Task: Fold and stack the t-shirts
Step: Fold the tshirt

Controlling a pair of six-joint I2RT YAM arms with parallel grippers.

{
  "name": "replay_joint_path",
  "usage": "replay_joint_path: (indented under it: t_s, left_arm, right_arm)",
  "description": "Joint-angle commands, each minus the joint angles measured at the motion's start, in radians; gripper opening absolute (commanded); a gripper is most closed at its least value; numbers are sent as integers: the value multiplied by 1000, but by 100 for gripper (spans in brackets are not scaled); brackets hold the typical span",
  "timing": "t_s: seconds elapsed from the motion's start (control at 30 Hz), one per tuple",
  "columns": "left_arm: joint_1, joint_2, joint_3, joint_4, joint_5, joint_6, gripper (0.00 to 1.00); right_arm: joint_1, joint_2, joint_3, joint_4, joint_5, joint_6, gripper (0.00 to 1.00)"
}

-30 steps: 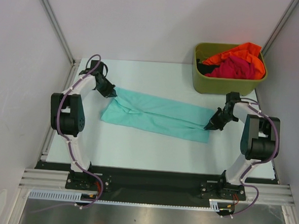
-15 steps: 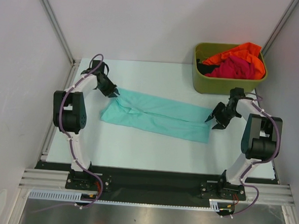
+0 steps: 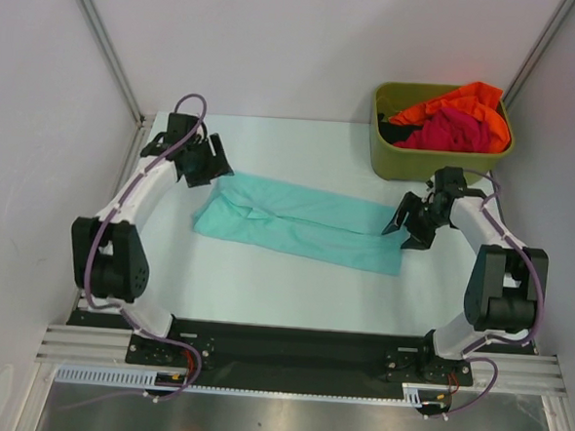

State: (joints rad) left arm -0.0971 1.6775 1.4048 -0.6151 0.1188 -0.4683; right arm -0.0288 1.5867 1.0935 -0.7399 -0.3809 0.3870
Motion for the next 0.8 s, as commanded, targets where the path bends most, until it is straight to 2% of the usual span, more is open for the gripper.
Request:
replay_joint_path:
  t_s: [0.0,0.03,0.07,0.1,0.33,0.4,0.53,0.67,0.77]
  left_arm:
    - [0,-105,-150,21,22,65,73]
    - [0,-128,-177,28,19,71,72]
    - [2,-156,-223,37,19,77,64]
    - [5,-162,-240,55,28,91,62]
    - [11,-92,-253,98,110,57,41]
    - [17,-58,-253,104,120,40,40]
    - [34,57,-260,147,99,36,40]
    - [42,160,-196,140,75,57,39]
    - [42,177,-176,135,55,72,38]
  right_arm:
    - [30,10,0,23,-50,-22,69]
    - [70,12,-3,20,-40,-26,68]
    - [78,12,-10,19,-38,-31,66]
    - [81,9,-18,20,-39,-36,60]
    - [81,30,-90,69,-44,-16,31]
    - [70,44,-116,80,-38,-4,27]
    - [46,74,-176,120,32,33,26]
    - [-3,98,-222,119,91,70,24]
    - [-20,59,-282,90,129,95,21]
